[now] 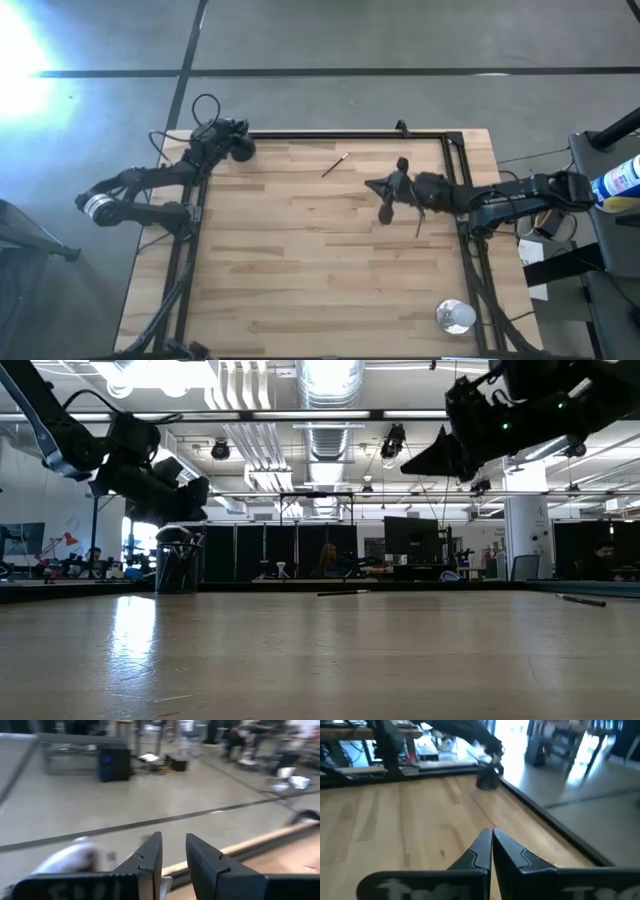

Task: Put items in baskets/containers
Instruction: Put the eyeshadow brush into the holder

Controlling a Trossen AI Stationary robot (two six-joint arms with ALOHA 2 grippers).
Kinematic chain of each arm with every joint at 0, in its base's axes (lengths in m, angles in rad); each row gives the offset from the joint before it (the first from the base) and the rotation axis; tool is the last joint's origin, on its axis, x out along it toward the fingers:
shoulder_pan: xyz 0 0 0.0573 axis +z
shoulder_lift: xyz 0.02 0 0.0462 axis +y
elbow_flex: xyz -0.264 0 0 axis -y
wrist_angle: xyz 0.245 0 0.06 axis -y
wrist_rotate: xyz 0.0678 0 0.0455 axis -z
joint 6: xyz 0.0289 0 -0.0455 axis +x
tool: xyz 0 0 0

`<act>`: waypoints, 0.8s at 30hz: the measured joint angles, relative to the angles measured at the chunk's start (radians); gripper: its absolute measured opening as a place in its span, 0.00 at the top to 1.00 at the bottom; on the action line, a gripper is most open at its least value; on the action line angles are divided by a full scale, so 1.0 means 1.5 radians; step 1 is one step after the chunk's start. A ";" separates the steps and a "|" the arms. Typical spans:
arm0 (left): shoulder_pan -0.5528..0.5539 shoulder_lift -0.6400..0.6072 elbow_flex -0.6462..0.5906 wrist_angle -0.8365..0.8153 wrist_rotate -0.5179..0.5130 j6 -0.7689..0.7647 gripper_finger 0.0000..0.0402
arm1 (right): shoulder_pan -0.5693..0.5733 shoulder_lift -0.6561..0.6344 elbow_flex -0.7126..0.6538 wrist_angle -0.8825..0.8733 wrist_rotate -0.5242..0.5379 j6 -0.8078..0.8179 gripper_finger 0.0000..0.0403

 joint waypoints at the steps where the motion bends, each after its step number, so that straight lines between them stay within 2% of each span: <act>1: -0.003 -0.005 0.000 -0.001 0.020 0.000 0.80 | -0.022 -0.001 0.001 -0.018 -0.012 0.013 0.98; 5: -0.033 -0.019 0.000 0.002 0.093 -0.010 0.80 | -0.085 -0.005 0.005 -0.095 -0.017 0.062 0.98; 8: -0.075 -0.016 0.000 0.003 0.114 -0.019 0.82 | -0.110 -0.005 0.021 -0.169 -0.017 0.108 0.98; 11: -0.126 -0.001 -0.001 0.023 0.127 -0.017 0.85 | -0.114 -0.005 0.047 -0.271 0.014 0.168 0.98; 17: -0.219 0.081 -0.009 0.208 0.191 -0.018 0.96 | -0.113 -0.006 0.120 -0.568 0.077 0.348 0.98; 24: -0.255 0.203 -0.009 0.361 0.250 -0.077 1.00 | -0.093 -0.015 0.133 -0.809 0.067 0.636 0.98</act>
